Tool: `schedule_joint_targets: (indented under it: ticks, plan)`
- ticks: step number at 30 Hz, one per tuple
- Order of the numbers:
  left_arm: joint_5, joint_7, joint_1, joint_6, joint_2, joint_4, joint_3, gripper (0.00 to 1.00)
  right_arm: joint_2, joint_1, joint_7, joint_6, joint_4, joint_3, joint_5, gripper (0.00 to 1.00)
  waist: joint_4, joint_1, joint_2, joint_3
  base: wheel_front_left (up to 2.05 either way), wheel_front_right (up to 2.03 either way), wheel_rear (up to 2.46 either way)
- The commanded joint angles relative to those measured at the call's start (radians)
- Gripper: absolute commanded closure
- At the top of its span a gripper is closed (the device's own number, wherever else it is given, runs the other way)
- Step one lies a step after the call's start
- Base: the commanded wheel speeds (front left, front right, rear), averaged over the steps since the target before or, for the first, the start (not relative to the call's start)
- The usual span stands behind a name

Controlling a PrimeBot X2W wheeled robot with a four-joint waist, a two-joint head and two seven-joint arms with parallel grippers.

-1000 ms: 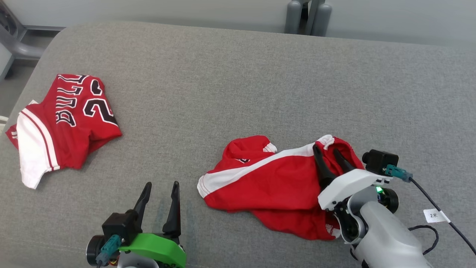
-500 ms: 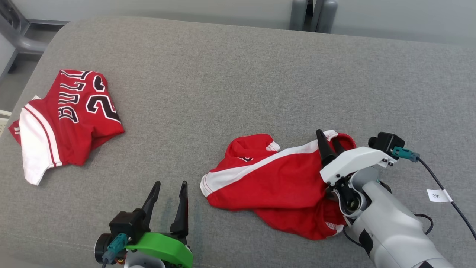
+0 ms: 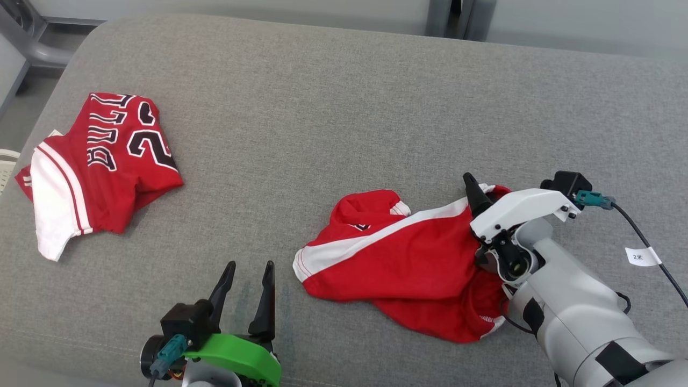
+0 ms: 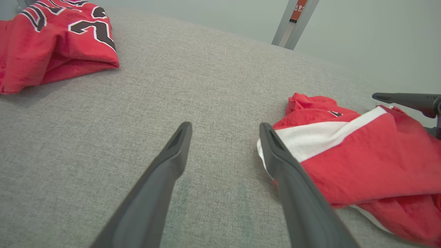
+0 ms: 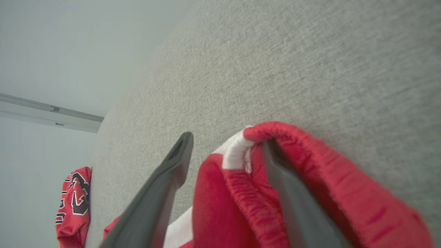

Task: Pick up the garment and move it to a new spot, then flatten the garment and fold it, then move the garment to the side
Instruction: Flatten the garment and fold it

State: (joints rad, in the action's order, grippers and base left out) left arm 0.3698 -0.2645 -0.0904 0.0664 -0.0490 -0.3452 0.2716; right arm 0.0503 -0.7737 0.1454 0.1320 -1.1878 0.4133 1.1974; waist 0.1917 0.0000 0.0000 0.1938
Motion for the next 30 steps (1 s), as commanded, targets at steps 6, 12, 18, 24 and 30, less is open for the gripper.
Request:
schedule_joint_targets:
  ticks: [6, 12, 18, 24, 30]
  plan:
    - [0.002, 0.0, -0.014, 0.003, -0.003, -0.007, -0.007, 0.0, 0.001, 0.0, 0.035, -0.003, -0.037, 0.042, 0.035, 1.0, -0.007, 0.0, 0.0, 0.006, 0.0, 0.0, 0.0]
    - [-0.002, 0.0, -0.009, 0.005, -0.003, -0.009, -0.02, 0.0, 0.001, 0.031, 0.08, -0.002, -0.026, 0.057, 0.049, 1.0, -0.025, 0.0, 0.0, -0.002, 0.0, 0.0, 0.0]
    - [-0.009, 0.0, -0.001, 0.009, -0.003, -0.004, -0.032, 0.0, 0.011, 0.054, 0.109, -0.002, -0.002, 0.047, 0.04, 1.0, -0.05, 0.0, 0.0, -0.018, 0.0, 0.0, 0.0]
    - [0.007, 0.0, 0.015, 0.019, -0.003, 0.018, -0.037, 0.0, 0.066, 0.098, 0.119, -0.002, 0.152, 0.018, 0.003, 1.0, -0.089, 0.0, 0.0, -0.057, 0.0, 0.0, 0.0]
    - [0.045, 0.0, 0.023, 0.032, -0.003, 0.045, -0.033, 0.0, 0.118, 0.212, 0.119, -0.001, 0.36, -0.081, -0.089, 1.0, -0.149, 0.0, 0.0, -0.09, 0.0, 0.0, 0.0]
